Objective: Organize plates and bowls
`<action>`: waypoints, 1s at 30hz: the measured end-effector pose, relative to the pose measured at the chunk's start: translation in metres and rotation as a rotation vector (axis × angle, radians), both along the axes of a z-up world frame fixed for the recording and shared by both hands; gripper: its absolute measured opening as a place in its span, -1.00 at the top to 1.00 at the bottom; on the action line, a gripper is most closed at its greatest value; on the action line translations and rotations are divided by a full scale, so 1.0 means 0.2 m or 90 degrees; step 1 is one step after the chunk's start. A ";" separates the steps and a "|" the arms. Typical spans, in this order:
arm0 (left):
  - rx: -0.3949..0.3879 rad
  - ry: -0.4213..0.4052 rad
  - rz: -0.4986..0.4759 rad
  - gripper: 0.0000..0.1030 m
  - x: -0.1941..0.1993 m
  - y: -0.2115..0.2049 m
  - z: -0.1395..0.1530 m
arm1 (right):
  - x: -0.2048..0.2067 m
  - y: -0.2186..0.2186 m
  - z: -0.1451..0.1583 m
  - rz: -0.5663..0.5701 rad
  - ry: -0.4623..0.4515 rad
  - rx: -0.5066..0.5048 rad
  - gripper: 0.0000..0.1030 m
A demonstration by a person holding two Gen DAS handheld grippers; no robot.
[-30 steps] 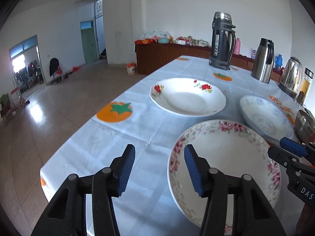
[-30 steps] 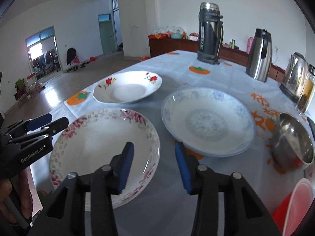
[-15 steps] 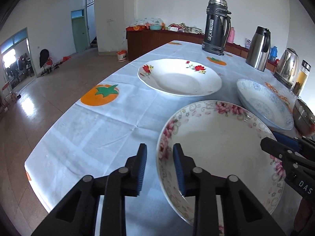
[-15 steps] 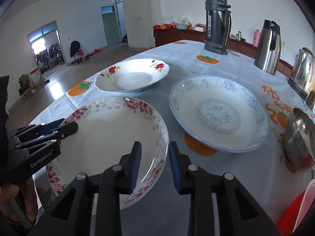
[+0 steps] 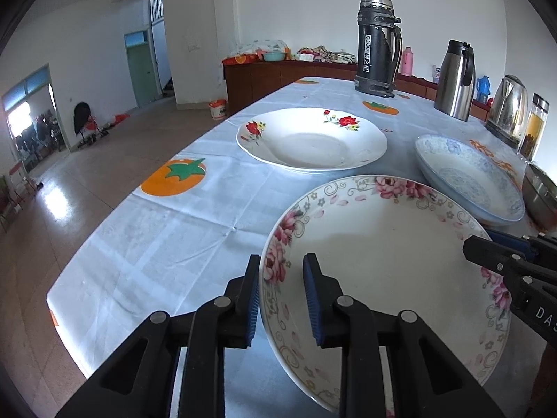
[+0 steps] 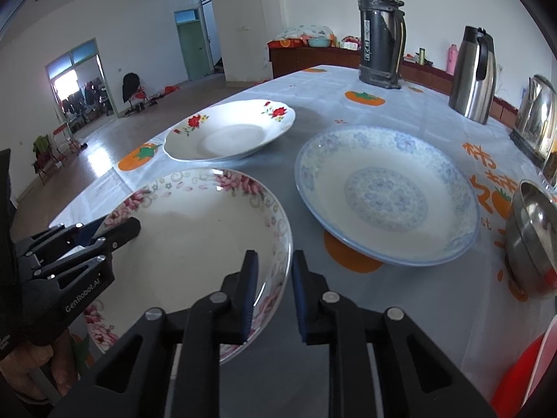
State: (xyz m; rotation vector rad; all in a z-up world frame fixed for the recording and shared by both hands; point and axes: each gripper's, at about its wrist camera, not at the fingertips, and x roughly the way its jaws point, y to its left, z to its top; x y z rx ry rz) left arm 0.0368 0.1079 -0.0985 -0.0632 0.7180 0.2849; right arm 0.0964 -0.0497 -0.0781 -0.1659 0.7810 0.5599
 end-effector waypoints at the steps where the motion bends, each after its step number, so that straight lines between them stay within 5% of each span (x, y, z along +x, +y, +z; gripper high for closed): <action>1: 0.003 -0.001 0.000 0.49 0.00 0.00 0.00 | 0.00 0.01 0.00 -0.001 -0.005 -0.012 0.61; 14: 0.033 -0.009 0.015 0.54 0.00 0.00 0.01 | -0.01 0.01 0.00 -0.001 -0.010 -0.009 0.80; 30: 0.018 -0.044 0.020 0.64 0.01 0.01 0.10 | -0.03 -0.02 0.05 -0.006 -0.040 0.013 0.81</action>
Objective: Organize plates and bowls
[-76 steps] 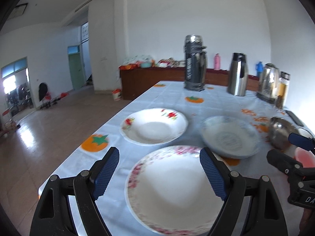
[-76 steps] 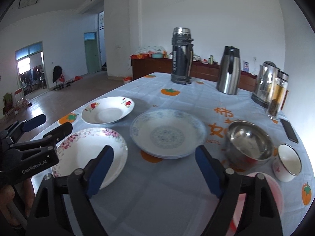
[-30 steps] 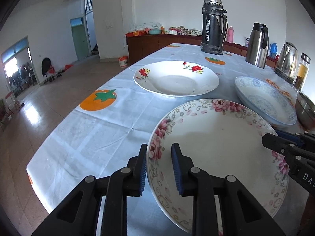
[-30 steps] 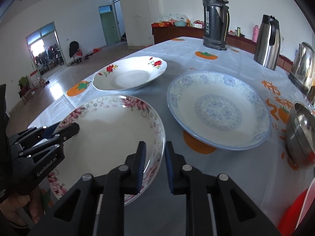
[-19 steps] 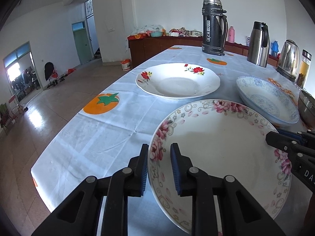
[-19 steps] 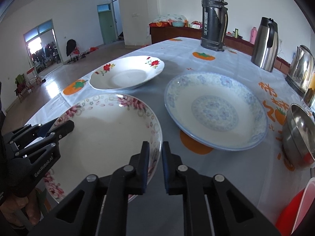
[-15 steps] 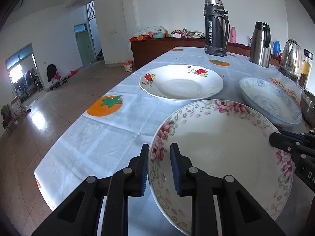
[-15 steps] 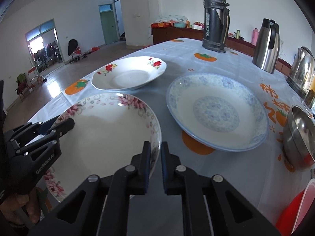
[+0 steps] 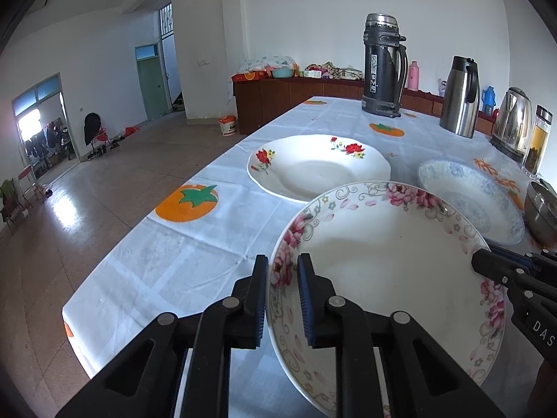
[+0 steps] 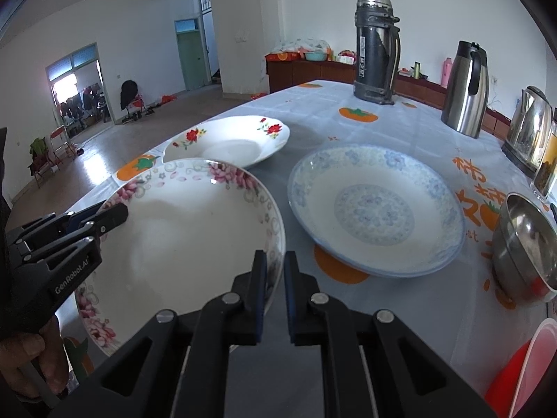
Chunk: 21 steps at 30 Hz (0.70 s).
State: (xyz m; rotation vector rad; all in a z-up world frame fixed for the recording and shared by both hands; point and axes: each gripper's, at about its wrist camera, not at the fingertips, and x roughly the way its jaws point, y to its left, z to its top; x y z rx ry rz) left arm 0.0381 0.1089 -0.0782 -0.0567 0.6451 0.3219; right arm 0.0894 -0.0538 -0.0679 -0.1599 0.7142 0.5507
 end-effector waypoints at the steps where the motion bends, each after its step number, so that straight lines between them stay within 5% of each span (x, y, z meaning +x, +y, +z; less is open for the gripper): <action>1: 0.000 -0.002 0.000 0.64 0.00 0.00 0.01 | 0.00 0.00 0.01 0.000 -0.003 0.001 0.81; 21: 0.017 -0.042 0.071 0.64 0.08 0.07 0.13 | 0.13 0.11 0.10 0.064 -0.054 -0.004 0.80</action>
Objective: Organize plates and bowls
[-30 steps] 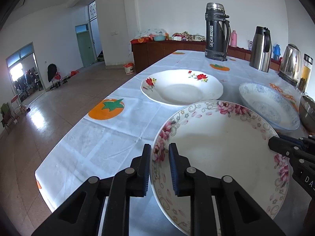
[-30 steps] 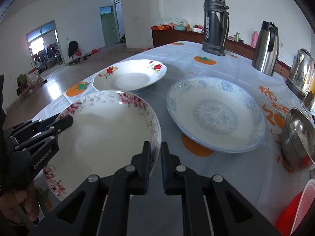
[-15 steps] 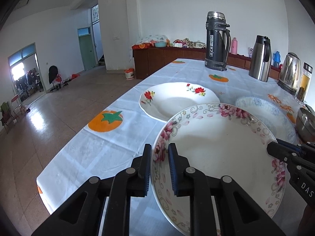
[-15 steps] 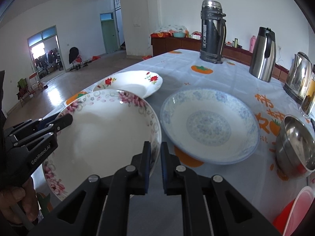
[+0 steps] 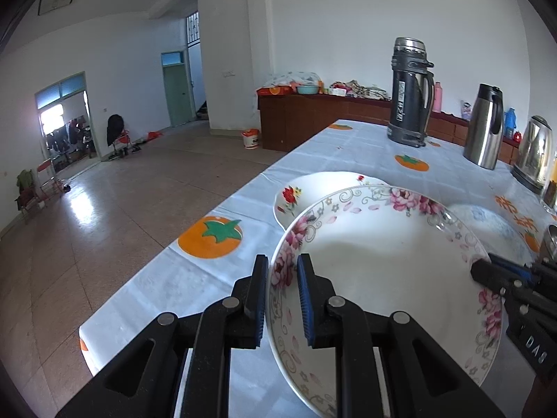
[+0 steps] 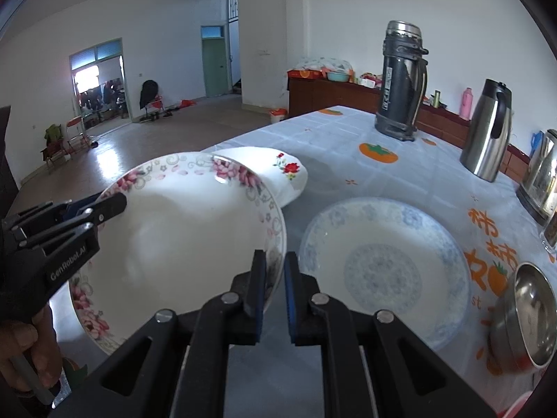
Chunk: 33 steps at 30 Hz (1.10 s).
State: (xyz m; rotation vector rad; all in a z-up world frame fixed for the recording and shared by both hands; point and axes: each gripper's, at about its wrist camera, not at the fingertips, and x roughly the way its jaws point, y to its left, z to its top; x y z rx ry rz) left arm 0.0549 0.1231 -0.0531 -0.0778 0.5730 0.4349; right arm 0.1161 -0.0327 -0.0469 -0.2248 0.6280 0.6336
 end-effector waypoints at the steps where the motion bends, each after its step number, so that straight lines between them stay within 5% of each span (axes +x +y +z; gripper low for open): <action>1: 0.003 -0.001 0.003 0.64 0.01 0.00 0.00 | 0.00 0.00 -0.01 0.002 0.002 0.002 0.79; 33: 0.018 -0.015 -0.078 0.66 0.29 -0.30 0.10 | 0.15 -0.34 0.05 -0.137 -0.017 0.075 0.80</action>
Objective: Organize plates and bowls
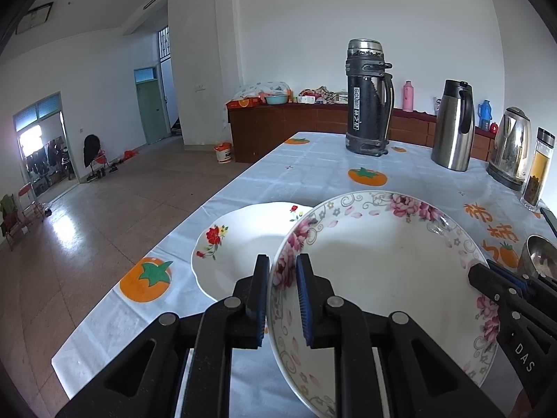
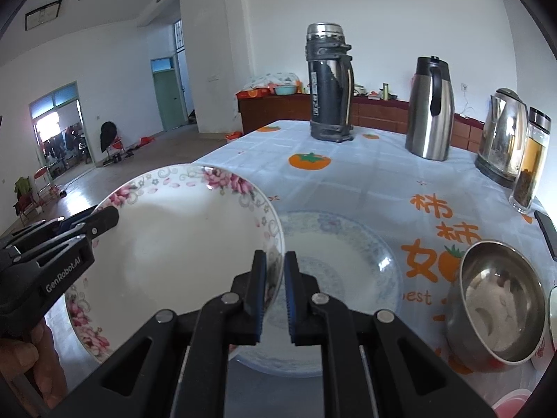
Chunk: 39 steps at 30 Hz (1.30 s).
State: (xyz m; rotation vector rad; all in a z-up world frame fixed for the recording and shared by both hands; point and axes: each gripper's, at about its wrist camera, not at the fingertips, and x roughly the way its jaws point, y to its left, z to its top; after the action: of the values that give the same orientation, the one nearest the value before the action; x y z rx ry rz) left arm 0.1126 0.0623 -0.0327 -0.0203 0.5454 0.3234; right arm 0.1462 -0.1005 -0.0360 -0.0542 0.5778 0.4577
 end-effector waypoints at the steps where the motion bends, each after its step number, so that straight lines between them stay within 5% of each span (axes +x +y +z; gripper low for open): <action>1: 0.001 -0.001 -0.001 0.67 0.00 0.00 0.00 | 0.00 0.00 0.00 -0.002 0.000 0.001 0.80; 39: 0.028 -0.018 -0.044 0.67 0.14 -0.15 0.06 | 0.07 -0.15 0.01 -0.069 0.009 0.031 0.80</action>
State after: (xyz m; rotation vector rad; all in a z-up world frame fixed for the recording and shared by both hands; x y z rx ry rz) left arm 0.1403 0.0322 -0.0216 0.0362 0.5094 0.2666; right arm 0.1597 -0.1313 -0.0335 0.0274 0.5800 0.3673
